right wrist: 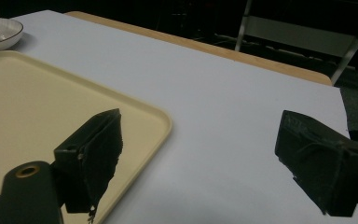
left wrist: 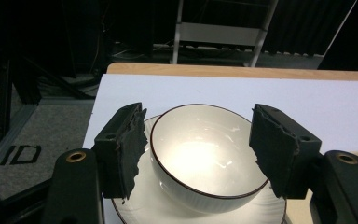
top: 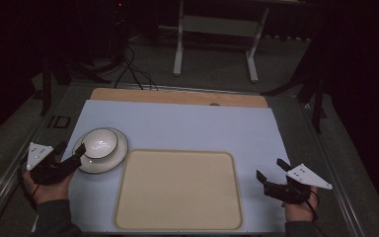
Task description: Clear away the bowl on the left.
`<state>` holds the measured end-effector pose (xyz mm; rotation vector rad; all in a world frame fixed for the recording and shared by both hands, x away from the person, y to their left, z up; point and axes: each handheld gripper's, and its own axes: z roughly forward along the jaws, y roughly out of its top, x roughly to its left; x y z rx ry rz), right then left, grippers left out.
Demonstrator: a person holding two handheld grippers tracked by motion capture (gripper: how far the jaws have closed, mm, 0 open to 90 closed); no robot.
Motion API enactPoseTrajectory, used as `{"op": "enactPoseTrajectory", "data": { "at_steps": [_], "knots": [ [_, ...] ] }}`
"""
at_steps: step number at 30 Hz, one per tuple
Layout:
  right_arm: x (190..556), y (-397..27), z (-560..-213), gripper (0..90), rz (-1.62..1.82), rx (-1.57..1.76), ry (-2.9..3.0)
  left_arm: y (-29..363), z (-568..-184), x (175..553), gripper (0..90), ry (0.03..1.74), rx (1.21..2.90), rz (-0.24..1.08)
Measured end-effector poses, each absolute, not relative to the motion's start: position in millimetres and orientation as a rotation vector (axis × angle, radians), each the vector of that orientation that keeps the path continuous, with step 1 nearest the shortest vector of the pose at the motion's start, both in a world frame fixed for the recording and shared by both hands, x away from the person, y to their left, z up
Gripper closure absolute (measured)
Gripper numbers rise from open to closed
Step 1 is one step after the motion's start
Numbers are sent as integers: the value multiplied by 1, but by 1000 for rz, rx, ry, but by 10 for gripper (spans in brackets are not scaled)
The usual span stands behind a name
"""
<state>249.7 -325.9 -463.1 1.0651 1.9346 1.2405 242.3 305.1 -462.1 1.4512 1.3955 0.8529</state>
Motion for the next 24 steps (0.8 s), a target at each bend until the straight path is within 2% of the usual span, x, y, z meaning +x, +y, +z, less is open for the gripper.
{"op": "enactPoseTrajectory", "data": {
  "at_steps": [16, 24],
  "knots": [
    [248, -326, -463, 147, 1237, 1062, 1939, 303, -463, 243, 362, 1398, 1460, 853],
    [248, -325, -464, 147, 1237, 1064, 1936, 306, -464, 250, 362, 1424, 1408, 826]
  ]
}}
